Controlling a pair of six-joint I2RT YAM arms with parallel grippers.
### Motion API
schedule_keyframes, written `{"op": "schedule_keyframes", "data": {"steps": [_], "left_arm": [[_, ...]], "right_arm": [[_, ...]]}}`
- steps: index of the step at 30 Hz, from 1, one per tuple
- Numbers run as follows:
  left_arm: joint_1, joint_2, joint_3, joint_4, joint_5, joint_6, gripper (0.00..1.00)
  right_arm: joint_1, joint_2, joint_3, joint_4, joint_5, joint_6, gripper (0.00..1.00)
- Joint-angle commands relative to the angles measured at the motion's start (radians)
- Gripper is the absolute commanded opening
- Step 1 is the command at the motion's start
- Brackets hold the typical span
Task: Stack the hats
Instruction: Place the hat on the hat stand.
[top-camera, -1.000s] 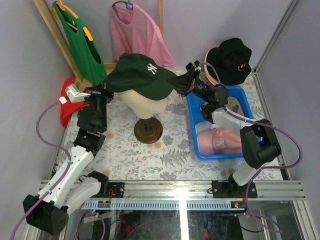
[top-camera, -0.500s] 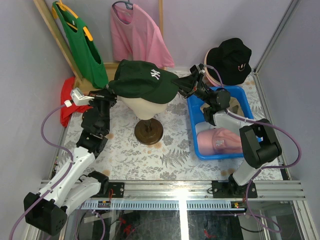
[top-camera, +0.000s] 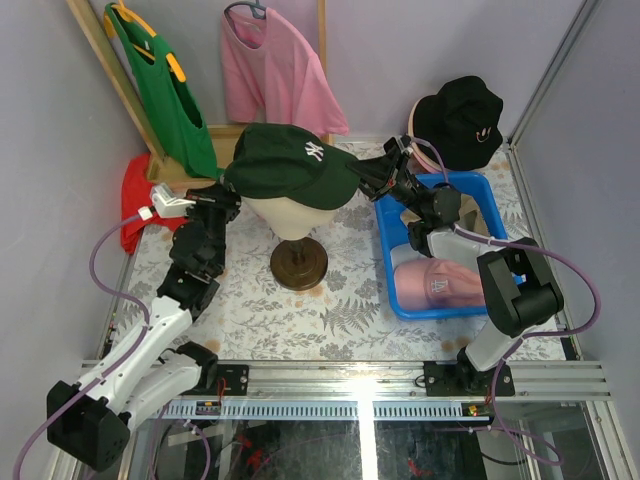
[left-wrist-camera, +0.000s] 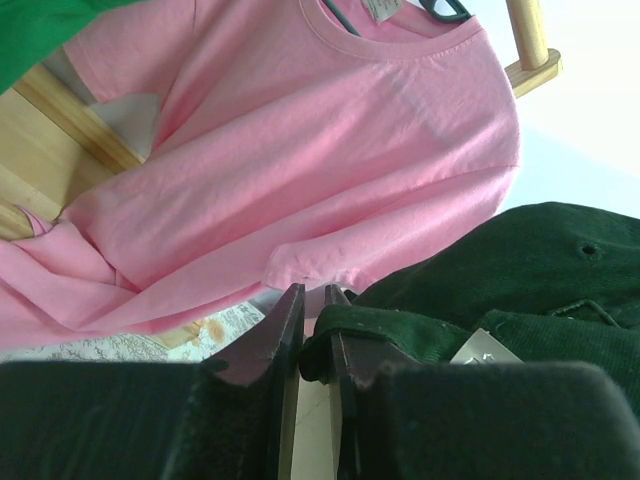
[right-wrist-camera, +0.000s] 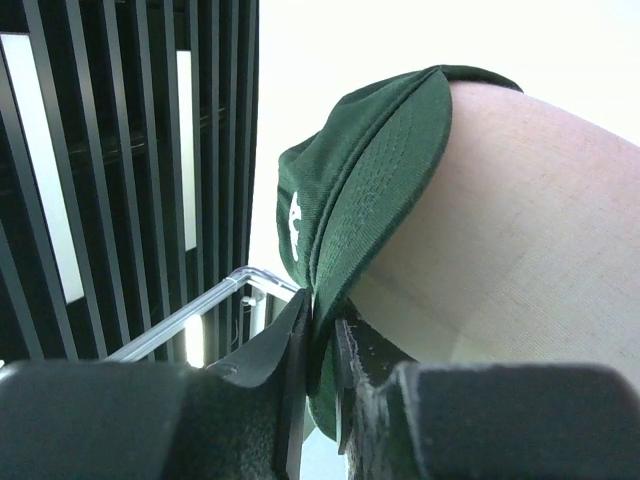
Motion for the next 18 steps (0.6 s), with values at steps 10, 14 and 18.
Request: {"op": "schedule_keyframes", "data": {"steps": [10, 14, 18], "left_arm": [[-0.036, -0.003, -0.064, -0.095, -0.083, -0.036, 0.07], [-0.059, -0.003, -0.078, -0.102, -0.099, -0.051, 0.07], [-0.071, -0.002, -0.082, -0.108, -0.105, -0.056, 0.07]], "right_arm": [[-0.031, -0.011, -0.04, 0.089, 0.031, 0.244, 0.18], [-0.031, 0.013, -0.057, 0.109, 0.034, 0.249, 0.16], [-0.031, 0.021, -0.066, 0.118, 0.036, 0.246, 0.14]]}}
